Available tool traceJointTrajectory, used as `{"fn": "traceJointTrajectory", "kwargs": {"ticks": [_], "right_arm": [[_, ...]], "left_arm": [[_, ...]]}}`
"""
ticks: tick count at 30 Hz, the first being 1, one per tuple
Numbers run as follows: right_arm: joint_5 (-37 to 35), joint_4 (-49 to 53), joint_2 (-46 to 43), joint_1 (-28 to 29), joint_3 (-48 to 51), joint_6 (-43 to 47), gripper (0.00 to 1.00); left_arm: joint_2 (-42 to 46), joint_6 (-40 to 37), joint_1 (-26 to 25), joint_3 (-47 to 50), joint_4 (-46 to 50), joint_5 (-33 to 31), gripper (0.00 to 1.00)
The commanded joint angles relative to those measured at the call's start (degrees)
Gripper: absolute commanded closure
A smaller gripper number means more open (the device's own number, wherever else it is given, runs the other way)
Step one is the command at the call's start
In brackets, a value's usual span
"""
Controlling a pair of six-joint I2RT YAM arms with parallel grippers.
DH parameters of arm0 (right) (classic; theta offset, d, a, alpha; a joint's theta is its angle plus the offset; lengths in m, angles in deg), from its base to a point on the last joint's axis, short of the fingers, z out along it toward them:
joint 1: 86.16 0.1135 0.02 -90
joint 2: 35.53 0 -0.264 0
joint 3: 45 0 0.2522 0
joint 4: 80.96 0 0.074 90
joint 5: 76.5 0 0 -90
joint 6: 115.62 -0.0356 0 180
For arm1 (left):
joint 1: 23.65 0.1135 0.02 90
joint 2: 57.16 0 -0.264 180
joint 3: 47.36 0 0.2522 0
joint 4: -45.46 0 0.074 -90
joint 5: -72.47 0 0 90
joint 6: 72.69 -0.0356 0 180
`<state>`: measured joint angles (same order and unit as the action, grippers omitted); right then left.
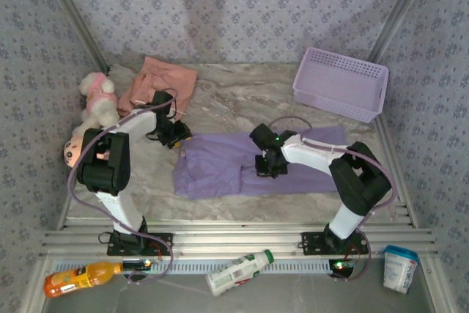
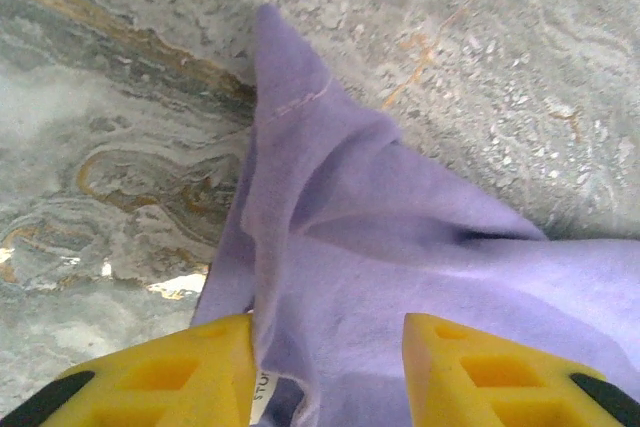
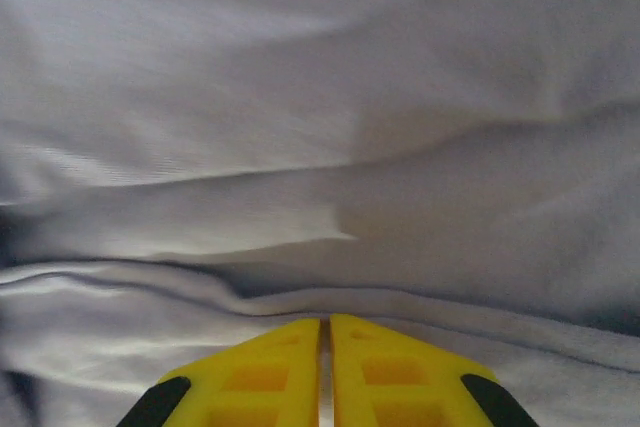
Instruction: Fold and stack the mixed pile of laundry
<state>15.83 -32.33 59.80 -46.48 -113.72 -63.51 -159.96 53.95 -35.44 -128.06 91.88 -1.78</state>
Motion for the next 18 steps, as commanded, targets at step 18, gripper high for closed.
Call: {"fn": "traceJointTrajectory", "kwargs": {"ticks": [18], "right_arm": [[-1.10,-3.14,-2.38,-7.06,7.85,-7.69,0.89]], "left_arm": [[0.32,0.18,-0.41,-11.10,2.65,-5.66,1.00]]}}
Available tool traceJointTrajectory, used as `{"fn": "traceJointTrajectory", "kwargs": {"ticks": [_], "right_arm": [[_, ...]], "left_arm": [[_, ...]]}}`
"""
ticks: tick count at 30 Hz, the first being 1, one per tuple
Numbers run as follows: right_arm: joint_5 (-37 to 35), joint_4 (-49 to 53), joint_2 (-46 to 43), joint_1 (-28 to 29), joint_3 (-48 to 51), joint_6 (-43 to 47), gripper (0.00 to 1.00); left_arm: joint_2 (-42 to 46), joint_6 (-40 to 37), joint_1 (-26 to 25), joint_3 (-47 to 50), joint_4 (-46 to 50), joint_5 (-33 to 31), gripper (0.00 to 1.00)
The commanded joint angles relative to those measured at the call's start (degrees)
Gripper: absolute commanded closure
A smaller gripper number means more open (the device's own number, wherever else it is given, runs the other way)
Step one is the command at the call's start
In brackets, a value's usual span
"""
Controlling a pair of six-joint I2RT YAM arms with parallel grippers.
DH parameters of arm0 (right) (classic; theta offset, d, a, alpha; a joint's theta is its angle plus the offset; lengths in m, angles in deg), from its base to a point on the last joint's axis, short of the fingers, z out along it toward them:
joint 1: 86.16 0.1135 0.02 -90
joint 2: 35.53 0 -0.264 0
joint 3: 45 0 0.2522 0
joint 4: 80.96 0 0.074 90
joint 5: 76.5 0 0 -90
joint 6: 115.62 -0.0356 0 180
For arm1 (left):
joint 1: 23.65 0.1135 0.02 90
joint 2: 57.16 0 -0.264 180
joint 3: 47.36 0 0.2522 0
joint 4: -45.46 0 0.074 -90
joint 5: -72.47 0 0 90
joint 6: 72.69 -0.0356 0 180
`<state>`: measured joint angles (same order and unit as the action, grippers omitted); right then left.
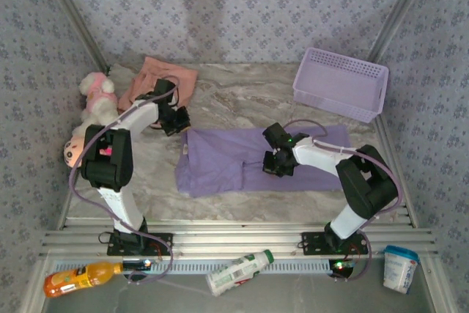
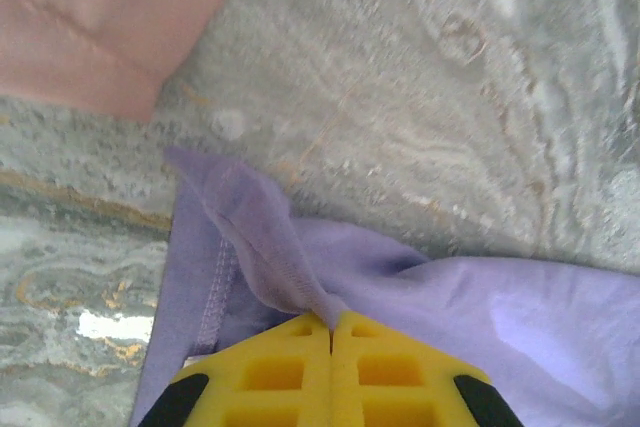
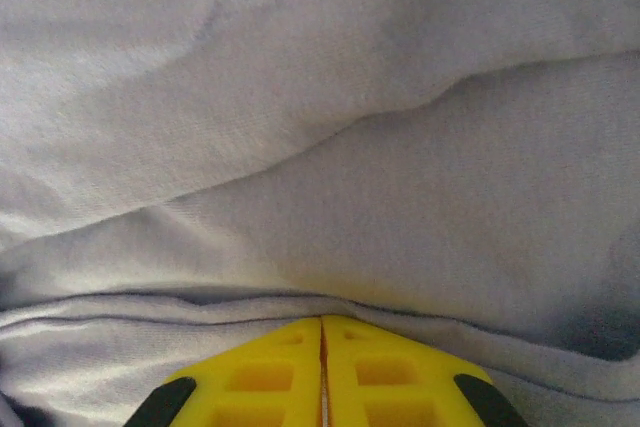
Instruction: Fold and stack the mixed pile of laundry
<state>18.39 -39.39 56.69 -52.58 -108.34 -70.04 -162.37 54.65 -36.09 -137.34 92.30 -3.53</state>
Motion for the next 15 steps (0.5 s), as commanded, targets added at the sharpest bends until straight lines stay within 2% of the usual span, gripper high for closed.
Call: {"fn": "traceJointTrajectory", "kwargs": {"ticks": [1,4,5,7,9,11,15], "right_arm": [[-3.63,3.94,0.53,-0.99,2.43,-1.04,0.89],[-3.44,2.72,0.33,-0.97,2.29,-0.69,0.88],[-3.18,1.98,0.20,-0.90,2.17,0.47,0.87],[-2.60,2.19,-0.22,-0.41,1.51,0.90,0.87],[-2.25,2.39,-1.17,-0.32,0.95,1.35,0.86],[-1.34,2.78,-2.71,-0.32,0.60,1.38,0.85],[-0.63,4.58,-7.42,-1.18,-0.61,1.47,0.82]], "left_arm": [[2.52,-0.44,0.60,-1.80,2.19,-5.05,1.00],[-0.46,-0.51,2.21,-1.89,1.30,-4.64,1.00],[-2.14,-0.96,2.57,-2.79,2.04,-3.33,0.90],[-4.18,-2.00,2.45,-4.74,3.85,-1.22,0.61],[-3.04,-2.70,1.89,-4.30,3.98,-0.71,0.47],[-0.54,-2.79,1.73,-3.16,4.60,-0.99,0.41],[7.76,-2.02,1.06,1.56,6.97,0.51,0.39]]}}
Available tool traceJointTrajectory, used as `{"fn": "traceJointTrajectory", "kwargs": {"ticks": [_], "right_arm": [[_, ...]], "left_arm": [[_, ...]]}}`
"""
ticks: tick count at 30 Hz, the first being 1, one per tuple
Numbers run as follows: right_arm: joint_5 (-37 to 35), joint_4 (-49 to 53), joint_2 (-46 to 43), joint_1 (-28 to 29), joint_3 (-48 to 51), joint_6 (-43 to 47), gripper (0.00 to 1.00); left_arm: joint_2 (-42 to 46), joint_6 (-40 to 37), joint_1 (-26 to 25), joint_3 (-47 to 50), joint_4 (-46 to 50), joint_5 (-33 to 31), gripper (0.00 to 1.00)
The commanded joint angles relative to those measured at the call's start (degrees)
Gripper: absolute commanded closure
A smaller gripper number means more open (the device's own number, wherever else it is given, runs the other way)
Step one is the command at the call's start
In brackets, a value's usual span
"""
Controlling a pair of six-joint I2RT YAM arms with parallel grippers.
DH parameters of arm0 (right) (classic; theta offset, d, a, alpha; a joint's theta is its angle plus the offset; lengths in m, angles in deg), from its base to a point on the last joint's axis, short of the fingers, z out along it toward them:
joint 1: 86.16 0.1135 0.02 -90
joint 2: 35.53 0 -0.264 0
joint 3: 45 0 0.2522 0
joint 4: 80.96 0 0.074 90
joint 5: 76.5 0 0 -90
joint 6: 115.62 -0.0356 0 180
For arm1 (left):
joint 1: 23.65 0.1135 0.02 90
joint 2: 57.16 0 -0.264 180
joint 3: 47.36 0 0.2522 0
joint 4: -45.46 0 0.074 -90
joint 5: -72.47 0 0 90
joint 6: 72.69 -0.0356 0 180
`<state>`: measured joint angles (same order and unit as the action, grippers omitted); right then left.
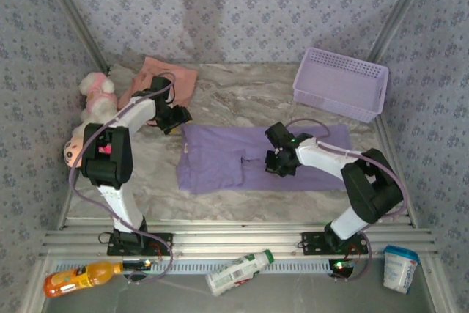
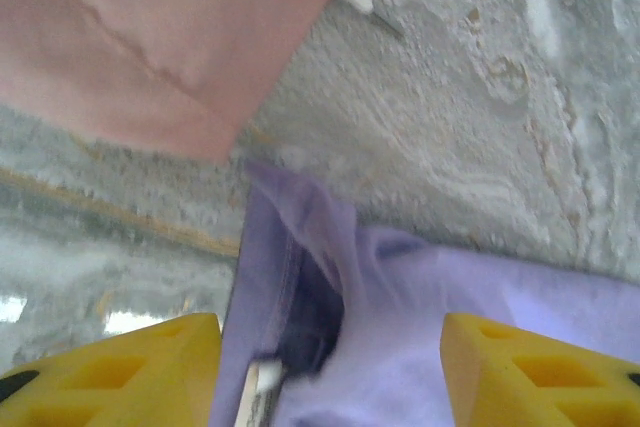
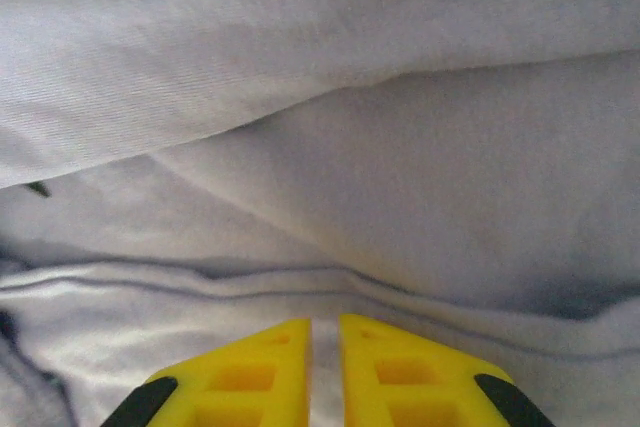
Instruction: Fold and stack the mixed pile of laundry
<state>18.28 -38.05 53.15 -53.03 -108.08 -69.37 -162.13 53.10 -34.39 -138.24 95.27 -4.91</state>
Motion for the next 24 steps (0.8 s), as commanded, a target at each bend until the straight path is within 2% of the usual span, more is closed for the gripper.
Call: {"fn": "traceJointTrajectory", "kwargs": {"ticks": [1,3,6,9,12,15,20,24], "right_arm": [[-0.93,3.60,-4.96,-1.20,-1.30,1.02,0.81],[-1.70,4.28,-6.10,-2.98,-2.18,2.16,0.80],[-3.30,4.52,-5.31,-7.52,-2.60,4.16,0.80],[-3.74,-0.27,-3.31,-11.66,-1.99,5.43,0.77],[-4.19,-3.43,1.32,-13.69,-4.54,6.83,0.74],[-5.60,-2.05,7.92,-13.70,-9.78,7.23,0.74],[-7.95,2.96,13.83,-14.51,-13.61,7.19,0.75],[-8.89,8.47,12.74,-16.36,-10.79,5.67,0.77]], "left_arm": [[10.17,-0.02,-1.44,4.47,3.78,2.49,0.40],[14.25,0.89,-3.74,8.51,3.78,3.31,0.45],[17.98,2.36,-8.33,14.62,3.17,3.70,0.63],[18.19,4.41,-13.21,19.98,-0.84,3.29,0.70],[14.81,5.96,-17.03,22.19,-3.68,3.50,0.69],[10.54,5.86,-19.44,21.46,-4.29,2.07,0.68],[5.03,4.86,-19.94,19.47,-4.18,0.48,0.66],[-0.91,2.18,-19.57,14.58,-1.97,-4.03,0.66]]}}
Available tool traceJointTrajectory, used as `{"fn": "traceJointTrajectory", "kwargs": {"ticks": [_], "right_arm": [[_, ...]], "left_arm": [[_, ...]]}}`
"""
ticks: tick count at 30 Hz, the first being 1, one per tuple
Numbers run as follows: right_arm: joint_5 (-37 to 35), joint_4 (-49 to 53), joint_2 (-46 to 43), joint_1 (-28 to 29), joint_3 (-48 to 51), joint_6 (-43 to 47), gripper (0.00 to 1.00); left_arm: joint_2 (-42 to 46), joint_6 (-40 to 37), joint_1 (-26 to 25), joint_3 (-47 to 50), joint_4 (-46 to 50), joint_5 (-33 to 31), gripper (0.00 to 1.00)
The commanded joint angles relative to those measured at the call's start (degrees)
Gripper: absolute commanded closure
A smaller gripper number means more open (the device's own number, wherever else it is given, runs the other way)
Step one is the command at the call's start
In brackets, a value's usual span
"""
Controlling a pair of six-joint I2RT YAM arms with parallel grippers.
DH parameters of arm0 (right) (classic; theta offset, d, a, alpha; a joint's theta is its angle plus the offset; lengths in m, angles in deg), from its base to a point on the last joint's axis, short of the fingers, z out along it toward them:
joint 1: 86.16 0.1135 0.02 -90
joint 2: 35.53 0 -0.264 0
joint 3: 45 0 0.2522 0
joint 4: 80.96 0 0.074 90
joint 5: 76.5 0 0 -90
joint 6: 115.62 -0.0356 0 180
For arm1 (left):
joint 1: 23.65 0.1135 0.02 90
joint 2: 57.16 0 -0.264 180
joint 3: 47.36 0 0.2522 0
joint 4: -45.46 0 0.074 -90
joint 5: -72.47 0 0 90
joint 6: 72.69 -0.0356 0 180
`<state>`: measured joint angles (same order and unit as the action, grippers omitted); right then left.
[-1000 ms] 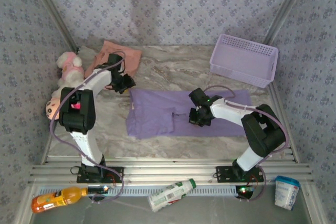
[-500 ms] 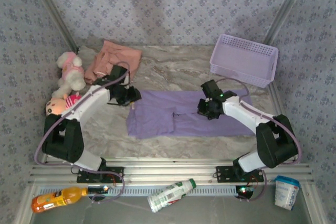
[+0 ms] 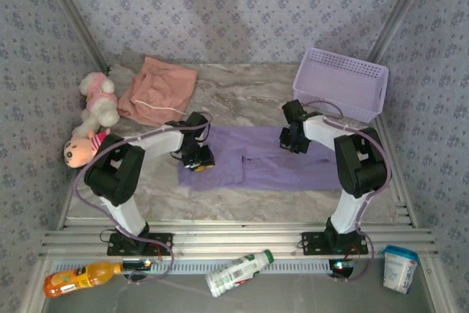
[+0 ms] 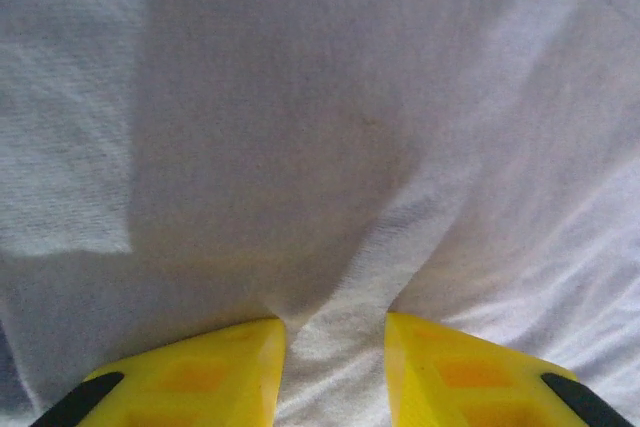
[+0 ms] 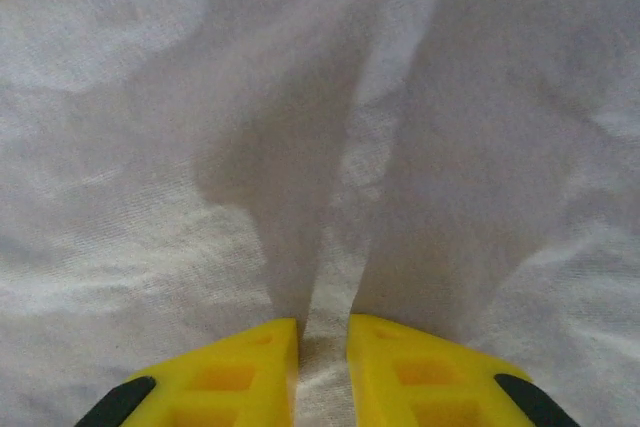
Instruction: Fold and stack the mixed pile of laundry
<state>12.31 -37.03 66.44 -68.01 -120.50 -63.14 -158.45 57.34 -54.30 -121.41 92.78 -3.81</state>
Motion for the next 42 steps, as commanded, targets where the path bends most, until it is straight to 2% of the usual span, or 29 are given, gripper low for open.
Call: {"fn": "traceJointTrajectory", "kwargs": {"ticks": [1,6,8,14,18,21,25,27,32,37,42], "right_arm": [[-3.05,8.03,-1.70,-1.80,3.34,-1.01,0.77],[-3.37,9.58,-10.54,-2.49,11.36,-3.47,0.76],[-1.46,8.61,-13.79,-1.66,13.42,-4.40,0.75],[1.46,9.71,-17.37,5.47,12.56,-9.91,0.73],[3.42,11.83,-18.12,5.54,7.72,-9.87,0.66],[4.20,12.19,-18.09,3.34,3.98,-6.39,0.65],[6.46,11.92,-14.99,0.20,1.01,-0.46,0.64],[6.71,13.14,-12.10,-0.57,-0.35,0.99,0.64],[3.77,13.92,-6.48,-1.48,-1.24,3.50,0.64],[3.01,11.79,-3.79,-2.66,0.09,3.00,0.64],[1.92,10.65,-3.01,-1.32,2.21,1.94,0.64]], "left_arm": [[-6.58,-2.77,0.78,-4.32,0.98,-5.62,0.66],[-17.25,-6.60,2.34,-19.15,6.32,-7.38,0.66],[-21.49,-8.02,2.47,-26.53,8.97,-8.83,0.65],[-33.37,-9.27,4.08,-46.96,16.50,-8.35,0.63],[-37.65,-11.33,5.05,-60.88,24.03,-8.03,0.49],[-36.10,-12.58,5.34,-65.56,27.32,-7.07,0.43],[-28.18,-12.32,5.00,-60.81,26.71,-3.89,0.39],[-22.69,-10.41,4.36,-53.30,22.63,-1.08,0.38],[-12.87,0.84,2.05,-31.79,6.12,4.97,0.40],[-13.85,9.25,-0.80,-22.56,-6.13,4.77,0.42],[-20.40,13.94,-0.64,-22.70,-9.74,4.01,0.42]]}}
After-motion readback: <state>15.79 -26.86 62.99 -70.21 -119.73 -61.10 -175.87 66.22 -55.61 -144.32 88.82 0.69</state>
